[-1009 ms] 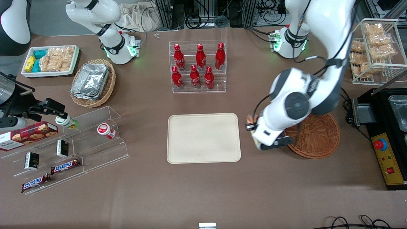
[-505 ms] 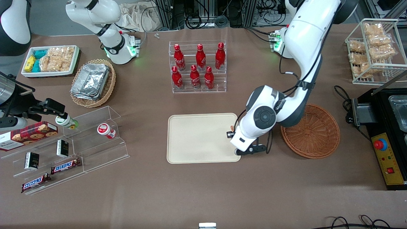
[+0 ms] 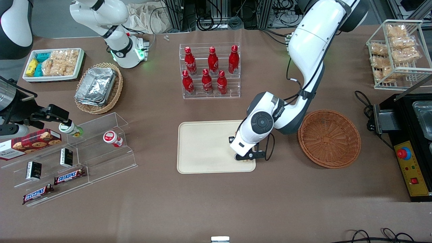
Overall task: Place sandwich from basket to tray
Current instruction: 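Carry the sandwich over the beige tray and lower it onto it, then open the left gripper to release the sandwich on the tray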
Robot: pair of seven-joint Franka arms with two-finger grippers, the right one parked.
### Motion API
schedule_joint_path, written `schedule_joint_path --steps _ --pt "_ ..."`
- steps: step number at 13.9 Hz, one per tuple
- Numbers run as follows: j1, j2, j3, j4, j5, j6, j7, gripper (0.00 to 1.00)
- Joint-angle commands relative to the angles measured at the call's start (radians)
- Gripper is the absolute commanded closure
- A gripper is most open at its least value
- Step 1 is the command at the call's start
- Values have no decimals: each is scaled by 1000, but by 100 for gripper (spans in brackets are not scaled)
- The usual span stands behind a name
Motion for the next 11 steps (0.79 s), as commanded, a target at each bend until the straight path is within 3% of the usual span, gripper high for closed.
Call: schedule_joint_path --steps 1,5,11 --pt "-6 20 8 30 -15 2 -8 4" --pt "9 -3 13 27 -10 -11 4 0" --pt "158 -246 16 26 7 -283 16 0"
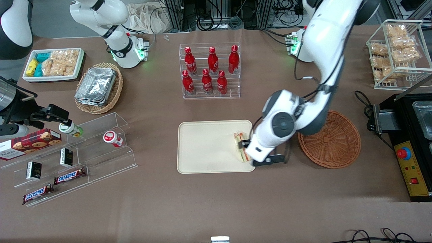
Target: Place sandwich from basket to tray
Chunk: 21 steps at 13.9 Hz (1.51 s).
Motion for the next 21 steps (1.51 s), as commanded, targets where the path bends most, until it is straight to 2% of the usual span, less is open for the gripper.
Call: schedule_joint_path --steps 1,4,7,12,17,21 --pt "76 -144 -4 -31 6 -105 7 0" --pt "122 -239 -5 -33 86 -187 9 0" --pt "186 -340 -5 -51 94 -296 12 0" --pt "307 -489 -5 -146 92 -297 131 0" --pt "421 -508 -5 -167 74 -299 338 0" --pt "474 -497 -5 -165 71 -359 357 0"
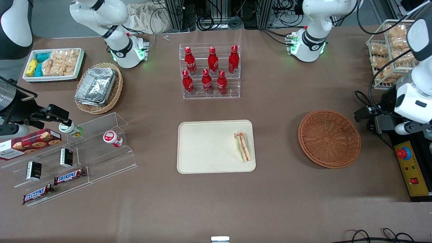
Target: Place sandwich from basket to tray
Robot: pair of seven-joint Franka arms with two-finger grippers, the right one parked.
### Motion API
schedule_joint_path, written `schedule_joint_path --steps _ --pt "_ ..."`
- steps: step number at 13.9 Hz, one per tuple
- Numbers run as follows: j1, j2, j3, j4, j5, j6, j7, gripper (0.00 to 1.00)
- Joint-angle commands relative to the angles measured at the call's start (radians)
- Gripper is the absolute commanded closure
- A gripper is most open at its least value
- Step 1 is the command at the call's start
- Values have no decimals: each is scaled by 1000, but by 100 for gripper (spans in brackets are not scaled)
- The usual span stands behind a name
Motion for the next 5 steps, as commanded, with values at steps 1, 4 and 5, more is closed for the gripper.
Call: schedule_joint_path --steps 1,4,5 --pt "36 -4 -13 5 -9 -34 19 0" --pt "37 19 -13 31 6 -34 20 0" --pt "37 19 -12 32 9 -32 20 0"
